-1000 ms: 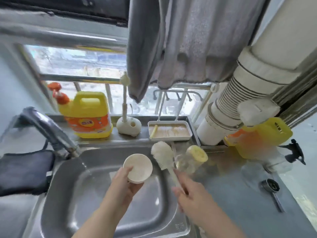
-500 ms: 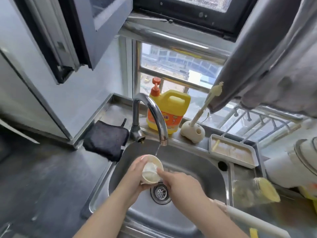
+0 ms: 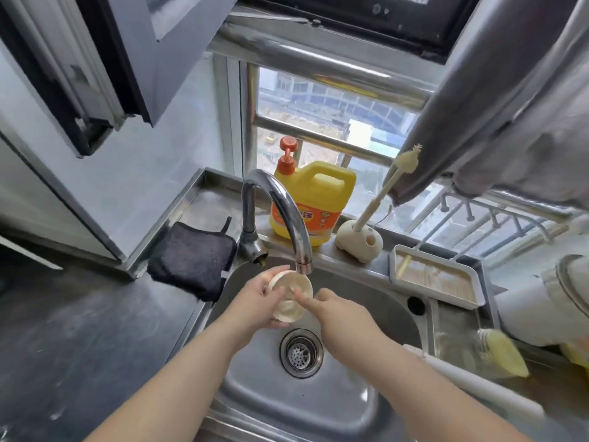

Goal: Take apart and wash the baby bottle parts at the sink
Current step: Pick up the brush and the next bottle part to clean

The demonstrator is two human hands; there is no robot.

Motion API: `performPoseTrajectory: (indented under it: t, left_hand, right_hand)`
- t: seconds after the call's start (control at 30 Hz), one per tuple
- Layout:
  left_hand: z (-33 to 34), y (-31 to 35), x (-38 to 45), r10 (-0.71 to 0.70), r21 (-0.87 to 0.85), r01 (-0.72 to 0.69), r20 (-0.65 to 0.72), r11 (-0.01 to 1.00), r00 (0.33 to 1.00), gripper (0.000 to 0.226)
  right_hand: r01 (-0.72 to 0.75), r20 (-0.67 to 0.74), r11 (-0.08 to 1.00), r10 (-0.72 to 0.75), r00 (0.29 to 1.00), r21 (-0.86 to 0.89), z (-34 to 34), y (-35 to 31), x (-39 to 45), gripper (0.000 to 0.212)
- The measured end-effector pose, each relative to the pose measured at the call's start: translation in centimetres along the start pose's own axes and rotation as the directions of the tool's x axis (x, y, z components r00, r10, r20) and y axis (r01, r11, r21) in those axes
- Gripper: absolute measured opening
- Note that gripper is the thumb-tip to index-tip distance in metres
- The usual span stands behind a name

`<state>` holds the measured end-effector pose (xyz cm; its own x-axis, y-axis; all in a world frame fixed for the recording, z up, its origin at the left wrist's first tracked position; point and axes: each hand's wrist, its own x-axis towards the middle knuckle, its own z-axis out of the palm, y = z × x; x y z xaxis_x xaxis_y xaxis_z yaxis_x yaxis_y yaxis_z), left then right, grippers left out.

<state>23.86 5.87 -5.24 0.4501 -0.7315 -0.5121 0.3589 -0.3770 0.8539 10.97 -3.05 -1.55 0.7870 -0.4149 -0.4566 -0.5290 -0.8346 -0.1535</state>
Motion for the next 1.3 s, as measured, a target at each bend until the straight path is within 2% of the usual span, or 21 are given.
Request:
performPoseTrajectory:
  t: [0.07, 0.23, 0.33, 0.43, 0.5, 0.6, 0.7, 0.8, 0.87, 0.93, 0.97, 1.0, 1.03, 1.07, 1.13, 1.17, 1.2, 1.23, 1.27, 1.3]
  left_hand:
    - [0.3, -0.2, 0.5, -0.023, 0.049, 0.024, -0.004, 0.999, 1.0, 0.034]
    - [0.8, 0.0, 1.6, -0.054, 0.099, 0.051, 0.028, 0.994, 0.998, 0.027]
    - [0.7, 0.1, 2.1, -0.034, 0.083, 0.029, 0.058, 0.996, 0.998, 0.039]
    - [0.9, -0.1, 2.3, 0.001, 0.123, -0.006, 0.046, 0.992, 0.999, 0.04]
    - [1.2, -0.3, 2.3, 0.019, 0.121, -0.023, 0.04, 0.992, 0.999, 0.038]
    - [1.5, -0.8, 2.0, 0.019, 0.14, -0.026, 0.053, 0.99, 0.998, 0.046]
    - [1.9, -0.9, 1.2, 0.037, 0.194, -0.042, 0.028, 0.98, 0.999, 0.058]
    - [2.4, -0.9, 1.0, 0.031, 0.166, -0.03, -0.001, 0.986, 1.0, 0.061]
    - [2.3, -0.7, 1.3, 0.051, 0.181, -0.045, -0.029, 0.982, 0.998, 0.057]
    - [1.9, -0.4, 1.5, 0.077, 0.239, -0.063, -0.049, 0.969, 0.996, 0.06]
    - [1.7, -0.3, 1.7, 0.077, 0.259, -0.063, -0.044, 0.964, 0.996, 0.062]
    - [1.5, -0.4, 1.6, 0.06, 0.273, -0.05, -0.029, 0.961, 0.998, 0.061]
    - [1.5, -0.4, 1.4, 0.04, 0.279, -0.036, -0.005, 0.96, 0.999, 0.06]
    - [1.5, -0.5, 1.3, 0.017, 0.289, -0.02, 0.012, 0.957, 1.0, 0.059]
    - [1.6, -0.3, 1.1, -0.007, 0.312, -0.002, 0.027, 0.95, 1.0, 0.057]
    - [1.6, -0.1, 1.3, -0.004, 0.337, -0.003, 0.022, 0.942, 1.0, 0.056]
    - [1.6, 0.4, 1.3, 0.009, 0.379, -0.016, 0.019, 0.925, 1.0, 0.052]
    - [1.5, 0.9, 1.3, 0.031, 0.455, -0.045, 0.039, 0.889, 0.999, 0.046]
    - [1.5, 1.5, 1.2, 0.039, 0.532, -0.072, 0.073, 0.844, 0.997, 0.041]
    - [1.5, 1.8, 1.1, 0.039, 0.587, -0.088, 0.096, 0.805, 0.995, 0.036]
  right_hand:
    - [0.014, -0.032, 0.991, -0.01, 0.999, 0.13, 1.0, 0.6, 0.4, 0.073]
    - [0.05, -0.128, 0.954, -0.012, 0.992, 0.296, 2.2, 1.7, 0.9, 0.06]
    - [-0.034, -0.142, 0.857, 0.124, 0.982, 0.514, 2.1, 2.3, 0.8, 0.047]
    - [-0.189, -0.105, 0.758, 0.321, 0.941, 0.624, 2.1, 2.4, 1.1, 0.012]
    - [-0.269, -0.073, 0.726, 0.402, 0.913, 0.633, 2.1, 2.5, 1.2, 0.025]
    - [-0.357, -0.051, 0.793, 0.436, 0.898, 0.493, 1.2, 2.6, 1.0, 0.032]
    - [-0.375, -0.043, 0.847, 0.42, 0.906, 0.378, 0.7, 2.3, 0.9, 0.034]
    - [-0.391, 0.063, 0.82, 0.403, 0.913, 0.418, 0.9, 1.2, 1.4, 0.036]
    - [-0.418, 0.226, 0.69, 0.355, 0.907, 0.591, 0.9, 0.9, 1.4, 0.041]
    - [-0.468, 0.394, 0.474, 0.252, 0.884, 0.746, 0.5, 0.7, 0.9, 0.045]
    - [-0.468, 0.411, 0.464, 0.225, 0.884, 0.752, 0.3, 0.7, 0.7, 0.045]
    - [-0.448, 0.379, 0.531, 0.24, 0.894, 0.719, 0.3, 0.8, 0.6, 0.044]
    - [-0.415, 0.308, 0.648, 0.279, 0.91, 0.639, 0.3, 0.9, 0.6, 0.042]
    - [-0.377, 0.209, 0.764, 0.314, 0.926, 0.523, -0.1, 0.8, 0.6, 0.04]
    - [-0.29, -0.028, 0.923, 0.307, 0.951, 0.254, -0.4, 0.7, 0.8, 0.036]
    - [-0.224, -0.202, 0.97, 0.24, 0.95, 0.098, -0.3, 0.7, 1.2, 0.032]
    - [-0.185, -0.375, 0.977, 0.132, 0.918, -0.109, 0.0, 0.6, 1.4, 0.029]
    - [-0.182, -0.439, 0.951, 0.057, 0.897, -0.25, 0.3, 0.5, 1.2, 0.031]
    - [-0.176, -0.498, 0.943, 0.012, 0.867, -0.284, 0.9, 0.6, 1.4, 0.037]
    - [-0.153, -0.499, 0.966, 0.029, 0.866, -0.208, 1.3, 0.7, 1.8, 0.041]
